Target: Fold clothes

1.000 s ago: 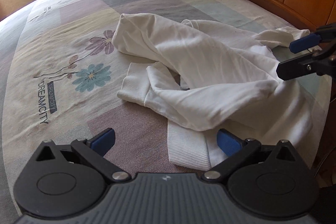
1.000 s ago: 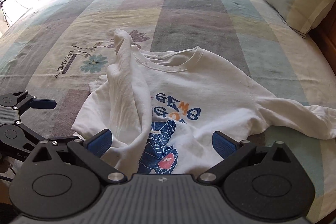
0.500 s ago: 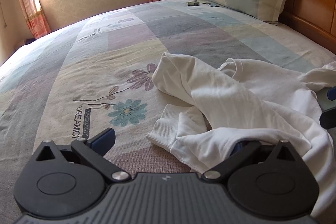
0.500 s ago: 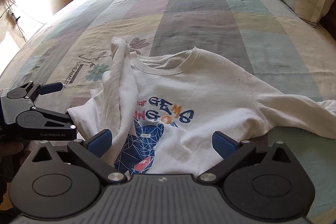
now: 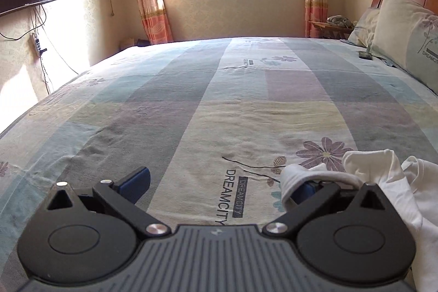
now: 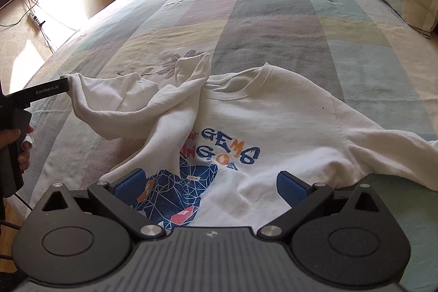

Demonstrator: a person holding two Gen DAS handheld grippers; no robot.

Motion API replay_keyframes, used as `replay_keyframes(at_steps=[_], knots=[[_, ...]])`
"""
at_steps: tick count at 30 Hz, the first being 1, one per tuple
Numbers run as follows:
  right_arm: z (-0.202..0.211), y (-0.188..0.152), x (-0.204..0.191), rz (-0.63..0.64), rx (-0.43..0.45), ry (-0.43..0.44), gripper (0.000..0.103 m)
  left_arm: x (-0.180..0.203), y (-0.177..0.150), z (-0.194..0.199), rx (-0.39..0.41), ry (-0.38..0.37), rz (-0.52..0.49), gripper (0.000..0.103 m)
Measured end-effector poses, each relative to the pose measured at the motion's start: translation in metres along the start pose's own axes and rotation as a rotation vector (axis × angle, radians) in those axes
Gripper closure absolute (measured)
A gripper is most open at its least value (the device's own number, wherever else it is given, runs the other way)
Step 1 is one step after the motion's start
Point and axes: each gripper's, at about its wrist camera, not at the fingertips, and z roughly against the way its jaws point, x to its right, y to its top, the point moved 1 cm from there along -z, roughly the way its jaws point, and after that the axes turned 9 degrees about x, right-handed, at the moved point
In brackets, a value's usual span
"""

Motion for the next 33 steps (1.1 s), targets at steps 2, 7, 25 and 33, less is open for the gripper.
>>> replay_keyframes(at_steps=[2, 7, 25, 33], knots=[[-0.001, 0.000, -0.003, 0.000, -0.003, -0.011, 0.000, -0.014, 0.003, -0.004, 0.011, 0.025, 0.003, 0.001], [-0.007, 0.002, -0.017, 0.004, -0.012, -0.046, 0.000, -0.054, 0.006, -0.018, 0.016, 0.086, 0.018, 0.001], [-0.036, 0.017, -0.093, 0.067, -0.012, -0.136, 0.000, -0.189, -0.004, -0.056, -0.033, 0.205, 0.068, 0.002], [-0.038, 0.017, -0.102, 0.076, -0.017, -0.150, 0.000, -0.218, -0.021, -0.052, -0.127, 0.259, 0.064, 0.001]])
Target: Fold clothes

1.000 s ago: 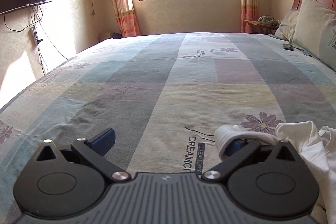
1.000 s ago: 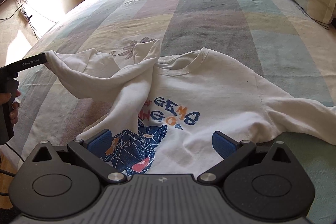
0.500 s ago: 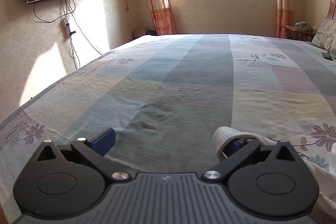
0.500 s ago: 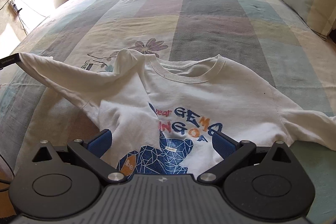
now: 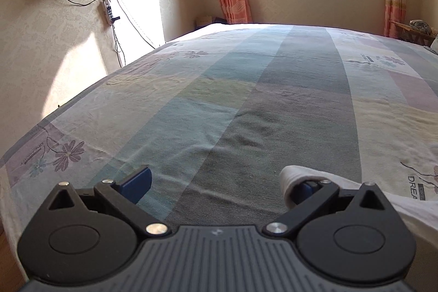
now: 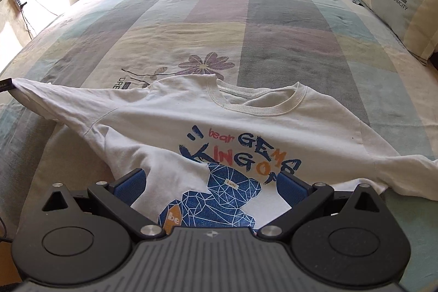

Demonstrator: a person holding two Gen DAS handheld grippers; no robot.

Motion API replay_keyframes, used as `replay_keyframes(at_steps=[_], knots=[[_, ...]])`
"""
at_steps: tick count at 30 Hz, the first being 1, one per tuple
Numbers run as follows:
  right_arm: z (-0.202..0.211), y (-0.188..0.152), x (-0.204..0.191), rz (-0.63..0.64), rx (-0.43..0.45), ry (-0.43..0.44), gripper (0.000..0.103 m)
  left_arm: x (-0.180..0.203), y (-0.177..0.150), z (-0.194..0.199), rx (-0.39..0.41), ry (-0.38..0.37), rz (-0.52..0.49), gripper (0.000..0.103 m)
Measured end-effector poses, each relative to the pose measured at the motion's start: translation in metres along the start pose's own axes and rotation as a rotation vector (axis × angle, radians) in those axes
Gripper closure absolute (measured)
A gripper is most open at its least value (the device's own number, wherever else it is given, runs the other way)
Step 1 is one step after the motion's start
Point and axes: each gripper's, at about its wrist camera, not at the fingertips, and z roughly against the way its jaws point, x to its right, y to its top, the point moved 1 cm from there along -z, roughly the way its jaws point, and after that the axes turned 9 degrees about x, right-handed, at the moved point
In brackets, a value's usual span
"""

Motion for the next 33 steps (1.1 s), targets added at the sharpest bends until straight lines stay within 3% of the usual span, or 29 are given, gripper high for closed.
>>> replay_keyframes(at_steps=[6, 10, 16, 19, 24, 26, 33], knots=[[-0.004, -0.002, 0.006, -0.010, -0.015, 0.002, 0.000, -0.003, -0.016, 0.000, -0.117, -0.042, -0.096, 0.001], [-0.007, -0.004, 0.014, -0.016, -0.030, 0.011, 0.000, -0.009, -0.024, 0.012, -0.155, -0.058, -0.090, 0.001], [-0.011, -0.005, 0.038, -0.047, -0.034, 0.014, 0.000, -0.015, -0.027, 0.030, -0.175, -0.008, -0.095, 0.001], [-0.011, -0.004, 0.052, -0.062, -0.031, 0.016, 0.000, -0.008, -0.014, 0.049, -0.083, 0.021, -0.115, 0.001], [-0.013, -0.003, 0.069, -0.088, -0.028, 0.026, 0.000, 0.019, 0.018, 0.090, 0.156, 0.044, -0.196, 0.001], [-0.015, -0.004, 0.074, -0.100, -0.032, 0.033, 0.000, 0.031, 0.023, 0.094, 0.184, 0.041, -0.248, 0.001], [-0.022, -0.013, 0.071, -0.114, -0.063, 0.059, 0.000, 0.065, -0.006, 0.048, -0.031, -0.157, -0.241, 0.001]])
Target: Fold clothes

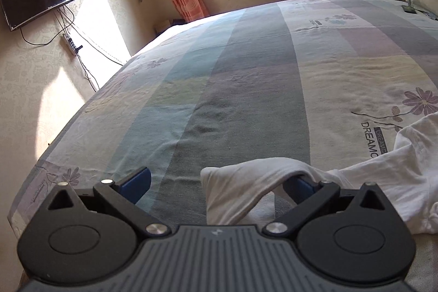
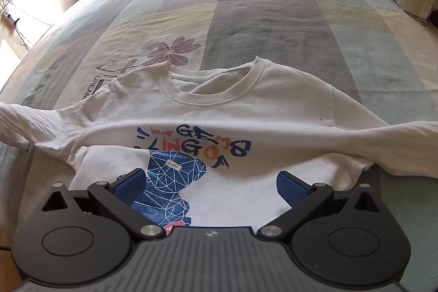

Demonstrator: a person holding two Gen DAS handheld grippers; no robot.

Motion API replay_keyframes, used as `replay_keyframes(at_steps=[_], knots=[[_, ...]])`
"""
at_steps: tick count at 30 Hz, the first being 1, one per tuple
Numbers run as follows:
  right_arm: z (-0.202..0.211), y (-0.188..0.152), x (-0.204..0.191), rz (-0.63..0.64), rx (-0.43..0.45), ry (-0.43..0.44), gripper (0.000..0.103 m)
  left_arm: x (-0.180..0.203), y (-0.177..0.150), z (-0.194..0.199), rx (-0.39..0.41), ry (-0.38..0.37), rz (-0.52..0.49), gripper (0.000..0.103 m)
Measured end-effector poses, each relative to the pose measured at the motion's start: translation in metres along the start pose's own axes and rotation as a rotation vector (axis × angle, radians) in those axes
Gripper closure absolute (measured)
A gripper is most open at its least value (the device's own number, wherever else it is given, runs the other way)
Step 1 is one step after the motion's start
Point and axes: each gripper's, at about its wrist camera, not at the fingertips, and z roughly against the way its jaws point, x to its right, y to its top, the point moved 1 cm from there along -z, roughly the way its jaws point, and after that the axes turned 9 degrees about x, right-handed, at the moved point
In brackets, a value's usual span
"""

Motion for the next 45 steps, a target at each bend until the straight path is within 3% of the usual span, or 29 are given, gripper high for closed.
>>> replay_keyframes(at_steps=[5, 11, 18, 24, 28, 31, 34, 39, 42, 45], knots=[[0.002, -0.004, -0.002, -0.004, -0.009, -0.021, 0.000, 0.024, -0.030, -0.018, -0.044, -0.066, -0.034, 0.001], [0.006, -0.005, -0.001, -0.014, -0.016, -0.073, 0.000, 0.004, -0.056, -0.015, -0.010, 0.045, -0.018, 0.001], [-0.001, -0.002, -0.022, 0.025, -0.032, -0.092, 0.000, -0.034, -0.079, -0.041, -0.055, 0.108, 0.174, 0.001], [0.000, 0.004, -0.047, 0.099, -0.017, -0.092, 0.000, -0.072, -0.072, -0.040, -0.062, 0.393, 0.023, 0.000], [-0.003, 0.006, -0.048, 0.095, -0.020, -0.108, 0.000, -0.106, -0.051, -0.015, 0.031, 0.485, 0.041, 0.000], [-0.007, 0.004, -0.046, 0.079, -0.026, -0.107, 0.000, -0.099, -0.046, 0.004, 0.118, 0.565, -0.023, 0.000], [-0.010, 0.003, -0.049, 0.085, -0.036, -0.100, 0.000, -0.091, -0.055, -0.001, 0.071, 0.531, -0.047, 0.000], [-0.012, 0.003, -0.050, 0.104, -0.042, -0.089, 0.000, -0.092, -0.086, -0.015, -0.085, 0.549, -0.029, 0.000], [-0.011, 0.005, -0.044, 0.101, -0.043, -0.095, 0.000, -0.104, -0.099, -0.012, -0.147, 0.587, 0.020, 0.000], [-0.011, 0.007, -0.035, 0.087, -0.042, -0.104, 0.000, -0.117, -0.099, 0.001, -0.152, 0.613, 0.101, 0.001]])
